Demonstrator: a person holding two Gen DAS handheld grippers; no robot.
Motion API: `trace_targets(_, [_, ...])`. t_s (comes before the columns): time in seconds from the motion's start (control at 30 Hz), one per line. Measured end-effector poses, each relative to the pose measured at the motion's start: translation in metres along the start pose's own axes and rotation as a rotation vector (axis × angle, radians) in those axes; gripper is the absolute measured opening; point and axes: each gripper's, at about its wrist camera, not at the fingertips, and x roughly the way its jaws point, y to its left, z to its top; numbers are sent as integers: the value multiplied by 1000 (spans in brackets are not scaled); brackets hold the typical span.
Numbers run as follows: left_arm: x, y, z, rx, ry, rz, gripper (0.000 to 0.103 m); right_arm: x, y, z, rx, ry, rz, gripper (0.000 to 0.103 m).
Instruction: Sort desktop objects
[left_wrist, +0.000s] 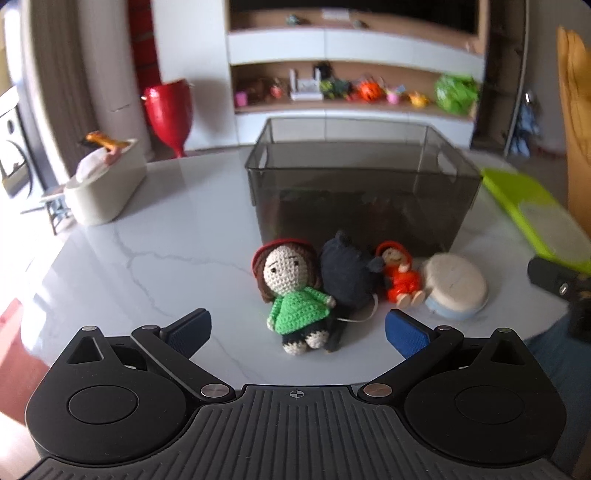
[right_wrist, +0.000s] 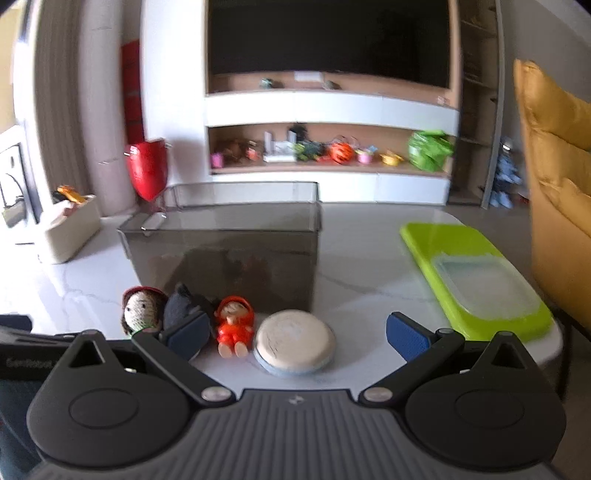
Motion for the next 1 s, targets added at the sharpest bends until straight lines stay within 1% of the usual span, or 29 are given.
trace_targets(0.03, [7, 2, 6, 14, 29, -12, 103, 9, -3, 4, -6, 31, 23, 103])
trace_targets(0.07, [15, 5, 11, 29, 58, -23, 103, 20, -6, 9, -16, 81, 40, 103])
trace_targets(0.1, [22, 7, 17, 42, 88, -37, 103, 33, -9, 14, -26, 143, 63, 103])
trace_targets(0.17, [38, 11, 26, 58, 153, -73, 103, 66, -16, 24, -30, 286, 142, 103])
trace_targets(0.2, [47, 14, 30, 57, 181, -92, 103, 80, -21, 27, -23, 345, 168, 103])
trace_targets(0.27, [65, 23, 37, 35, 241, -129, 103, 110, -30, 33, -7, 455, 206, 103])
trace_targets(0.33, [82, 28, 41, 7, 281, -152, 103, 133, -37, 37, 14, 526, 201, 103])
trace_targets(0.37, [89, 29, 42, -8, 296, -160, 103, 142, -39, 39, 19, 538, 202, 103])
trace_targets(0.43, [104, 31, 44, -40, 326, -176, 103, 153, -37, 41, -11, 521, 213, 102])
trace_targets(0.53, [127, 35, 47, -86, 370, -199, 103, 160, -28, 44, -83, 463, 175, 101])
trace_targets(0.57, [135, 36, 48, -102, 385, -207, 103, 162, -24, 46, -113, 464, 168, 101])
trace_targets(0.67, [157, 40, 52, -149, 429, -230, 103, 170, -15, 49, -198, 515, 165, 96])
trace_targets(0.7, [165, 41, 53, -165, 444, -238, 103, 171, -13, 51, -214, 537, 166, 96])
trace_targets(0.73, [171, 42, 53, -170, 455, -246, 103, 172, -11, 52, -226, 554, 166, 96])
trace_targets(0.77, [174, 39, 52, -144, 455, -255, 103, 173, -10, 53, -239, 560, 167, 95])
trace_targets(0.83, [180, 34, 51, -101, 456, -274, 103, 172, -7, 56, -270, 549, 172, 95])
trace_targets(0.87, [181, 34, 51, -107, 462, -287, 103, 171, -6, 57, -283, 542, 176, 95])
trace_targets(0.9, [182, 34, 51, -117, 467, -299, 100, 171, -5, 59, -294, 535, 183, 95])
trace_targets(0.97, [185, 40, 54, -163, 481, -323, 89, 176, -3, 64, -304, 533, 200, 95])
trace_targets(1.0, [186, 44, 56, -183, 497, -326, 81, 178, -4, 67, -297, 531, 211, 95])
